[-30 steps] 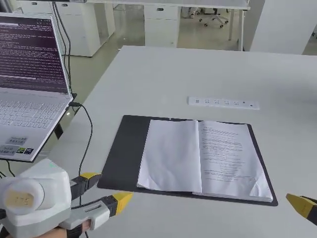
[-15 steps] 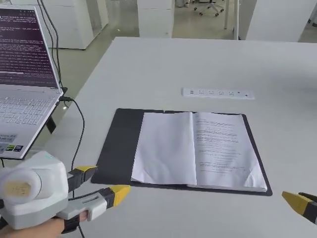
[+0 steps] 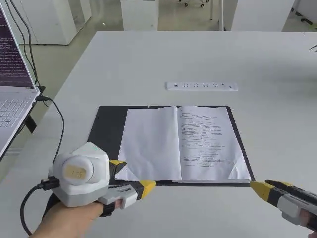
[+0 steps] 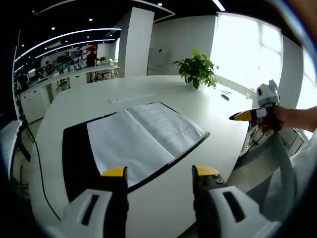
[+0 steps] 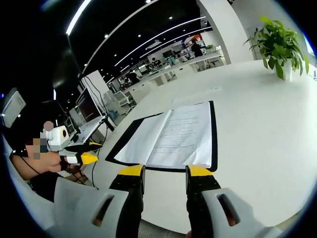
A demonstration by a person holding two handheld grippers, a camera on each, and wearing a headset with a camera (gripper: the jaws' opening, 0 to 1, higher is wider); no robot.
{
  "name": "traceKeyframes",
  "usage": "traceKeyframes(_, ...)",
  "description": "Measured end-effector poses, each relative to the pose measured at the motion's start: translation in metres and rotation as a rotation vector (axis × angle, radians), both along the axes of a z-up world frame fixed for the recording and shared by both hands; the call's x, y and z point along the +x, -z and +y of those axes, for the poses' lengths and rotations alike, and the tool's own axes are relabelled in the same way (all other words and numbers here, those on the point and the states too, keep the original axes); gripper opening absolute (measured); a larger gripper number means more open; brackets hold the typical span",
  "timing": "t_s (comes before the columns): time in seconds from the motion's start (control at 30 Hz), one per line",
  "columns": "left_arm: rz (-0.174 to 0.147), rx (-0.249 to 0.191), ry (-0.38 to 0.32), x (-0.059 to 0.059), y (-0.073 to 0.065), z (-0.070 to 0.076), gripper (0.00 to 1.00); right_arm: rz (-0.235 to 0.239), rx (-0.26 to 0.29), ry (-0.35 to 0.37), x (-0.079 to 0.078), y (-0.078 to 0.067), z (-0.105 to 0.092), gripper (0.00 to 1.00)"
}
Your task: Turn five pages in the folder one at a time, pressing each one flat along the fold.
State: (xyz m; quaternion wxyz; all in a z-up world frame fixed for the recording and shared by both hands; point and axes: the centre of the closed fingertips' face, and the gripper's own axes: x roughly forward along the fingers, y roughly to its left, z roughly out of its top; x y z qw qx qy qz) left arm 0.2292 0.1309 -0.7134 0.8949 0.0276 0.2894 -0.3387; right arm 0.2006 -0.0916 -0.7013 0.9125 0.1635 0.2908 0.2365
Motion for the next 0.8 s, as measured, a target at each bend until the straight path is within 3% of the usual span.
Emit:
traceKeyframes(0.3,0.015,0.003,0.073,0.025,0.027,-0.057,0.5,0.021,0.0,0.006,0.009,0.02,-0.005,0.3)
traceKeyframes(0.57,0.026,0.025,0.153,0.037,0.043,-0.103,0.5,0.02,-0.019,0.009,0.018,0.03,-0.009,0.3)
traceKeyframes(0.8,-0.002,0.013,0.172,0.05,0.046,-0.136,0.5,0.026,-0.027,0.023,0.021,0.036,-0.016,0.29)
